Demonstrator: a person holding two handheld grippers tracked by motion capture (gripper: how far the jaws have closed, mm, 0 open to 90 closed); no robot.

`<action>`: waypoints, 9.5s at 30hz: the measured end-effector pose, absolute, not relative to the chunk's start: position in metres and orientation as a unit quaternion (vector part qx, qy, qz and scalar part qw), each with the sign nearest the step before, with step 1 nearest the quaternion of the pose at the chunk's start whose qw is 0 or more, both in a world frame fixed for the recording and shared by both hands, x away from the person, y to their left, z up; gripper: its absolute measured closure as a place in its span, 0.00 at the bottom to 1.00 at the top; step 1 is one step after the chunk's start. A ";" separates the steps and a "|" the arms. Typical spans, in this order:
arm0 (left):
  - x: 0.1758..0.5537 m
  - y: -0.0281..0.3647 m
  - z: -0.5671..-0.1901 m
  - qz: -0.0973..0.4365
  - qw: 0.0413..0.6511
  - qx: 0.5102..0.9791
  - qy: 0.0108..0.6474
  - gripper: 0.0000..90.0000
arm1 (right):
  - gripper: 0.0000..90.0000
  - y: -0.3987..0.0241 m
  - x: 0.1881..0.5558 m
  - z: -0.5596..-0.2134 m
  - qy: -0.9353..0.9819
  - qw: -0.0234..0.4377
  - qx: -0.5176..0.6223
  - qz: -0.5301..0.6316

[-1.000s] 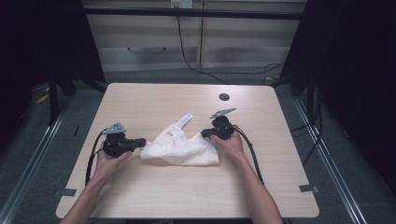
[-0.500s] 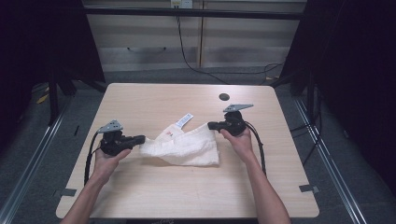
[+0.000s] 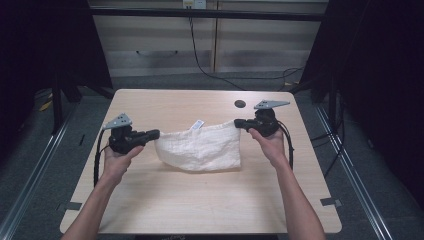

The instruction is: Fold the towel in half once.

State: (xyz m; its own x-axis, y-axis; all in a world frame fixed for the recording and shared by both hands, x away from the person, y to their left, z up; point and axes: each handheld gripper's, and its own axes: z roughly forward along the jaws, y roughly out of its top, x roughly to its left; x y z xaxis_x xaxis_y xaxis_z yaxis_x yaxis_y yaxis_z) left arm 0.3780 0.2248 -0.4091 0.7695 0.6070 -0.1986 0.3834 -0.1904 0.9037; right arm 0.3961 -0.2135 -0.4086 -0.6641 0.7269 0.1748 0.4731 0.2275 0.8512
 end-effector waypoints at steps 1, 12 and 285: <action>0.381 0.223 -0.401 0.106 0.551 0.763 0.322 0.97 | 0.98 -0.215 0.397 -0.406 0.770 0.133 0.390 0.488; 0.410 0.206 -0.346 0.134 0.571 0.747 0.314 0.97 | 0.98 -0.239 0.412 -0.351 0.739 0.173 0.400 0.513; 0.414 0.199 -0.438 0.083 0.514 0.788 0.330 0.95 | 0.98 -0.234 0.391 -0.441 0.788 0.113 0.407 0.447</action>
